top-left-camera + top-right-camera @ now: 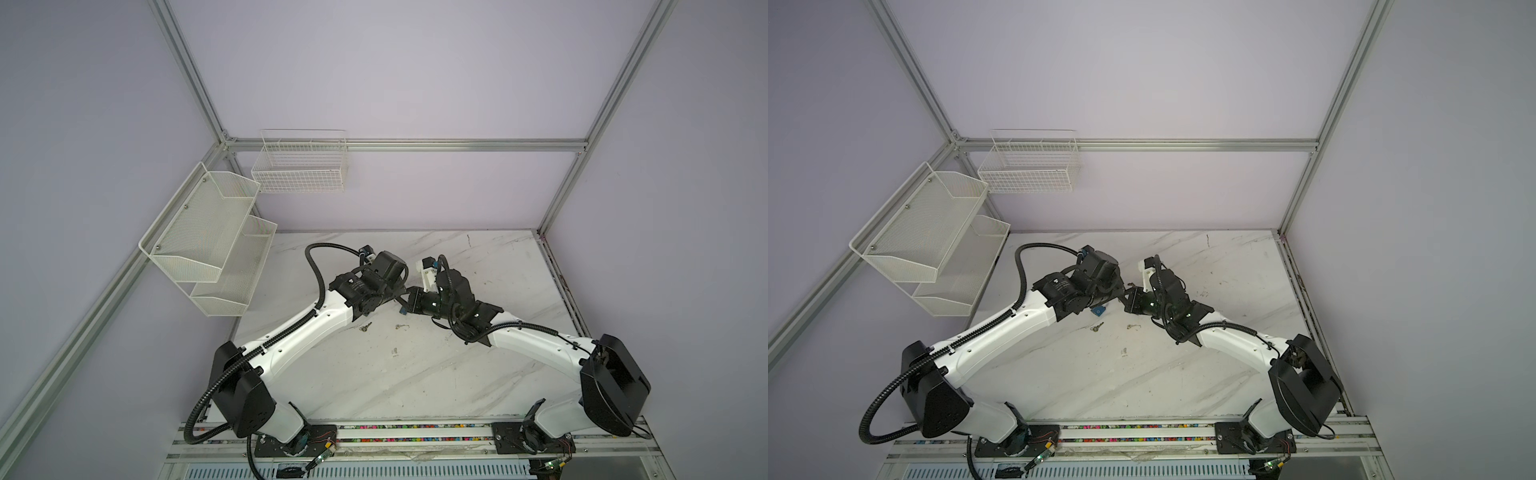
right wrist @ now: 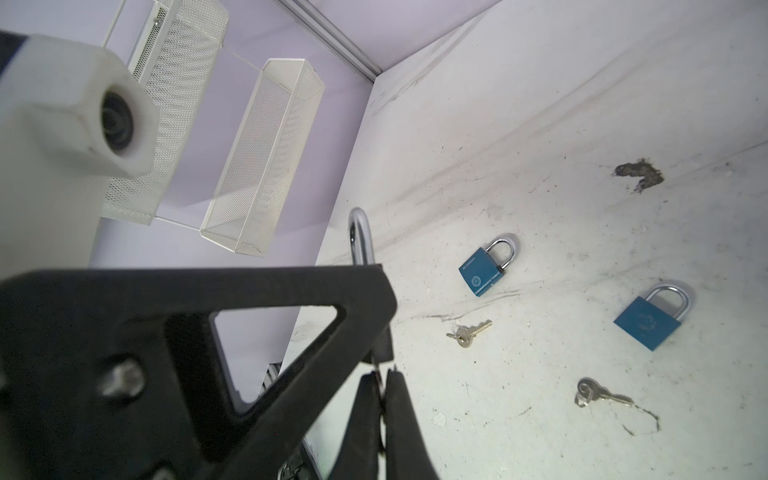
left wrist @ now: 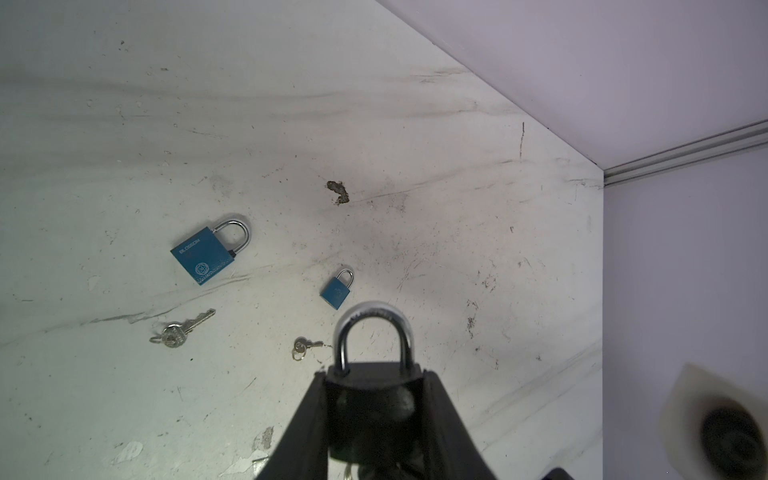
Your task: Unlock with the key
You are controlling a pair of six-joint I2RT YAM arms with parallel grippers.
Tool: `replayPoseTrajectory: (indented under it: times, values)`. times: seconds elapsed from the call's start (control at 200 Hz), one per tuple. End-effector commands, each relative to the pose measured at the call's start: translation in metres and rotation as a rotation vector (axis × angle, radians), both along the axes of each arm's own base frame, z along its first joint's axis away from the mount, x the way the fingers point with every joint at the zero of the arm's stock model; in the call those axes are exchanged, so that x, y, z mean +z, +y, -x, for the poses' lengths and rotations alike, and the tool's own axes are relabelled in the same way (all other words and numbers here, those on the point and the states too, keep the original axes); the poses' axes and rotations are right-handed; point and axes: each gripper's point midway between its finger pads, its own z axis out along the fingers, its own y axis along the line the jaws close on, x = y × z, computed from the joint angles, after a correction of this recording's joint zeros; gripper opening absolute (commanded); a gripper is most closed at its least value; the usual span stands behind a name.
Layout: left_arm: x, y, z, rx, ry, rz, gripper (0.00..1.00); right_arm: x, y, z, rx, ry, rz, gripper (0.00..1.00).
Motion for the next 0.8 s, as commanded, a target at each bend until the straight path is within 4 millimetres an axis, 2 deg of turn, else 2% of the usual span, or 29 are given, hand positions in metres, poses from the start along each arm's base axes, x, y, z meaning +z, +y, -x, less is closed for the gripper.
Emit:
replayPoseTrajectory:
  times: [0.0,0.175,0.38,0.675,0.695,0.795]
  values:
    - [-0.003,-0.015,0.022,-0.119,0.05,0.02,0.05,0.068,0.001,-0.009,0.004,-0.104,-0.154,0.0]
    - [-0.002,-0.023,0.031,-0.163,0.058,0.031,0.04,0.084,-0.005,-0.011,0.015,-0.093,-0.233,0.0]
    - [-0.009,-0.018,0.033,-0.151,0.068,0.012,0.05,0.101,-0.01,-0.007,0.043,-0.065,-0.331,0.0]
    - [-0.009,0.001,0.028,-0.049,0.028,0.009,0.06,0.111,-0.014,0.007,0.098,0.023,-0.48,0.0]
    - [0.003,0.004,0.03,-0.045,0.003,0.031,0.06,0.113,-0.015,0.008,0.104,0.026,-0.492,0.0]
    - [0.004,0.009,0.03,-0.029,-0.006,0.039,0.06,0.115,-0.015,0.01,0.124,0.052,-0.532,0.0]
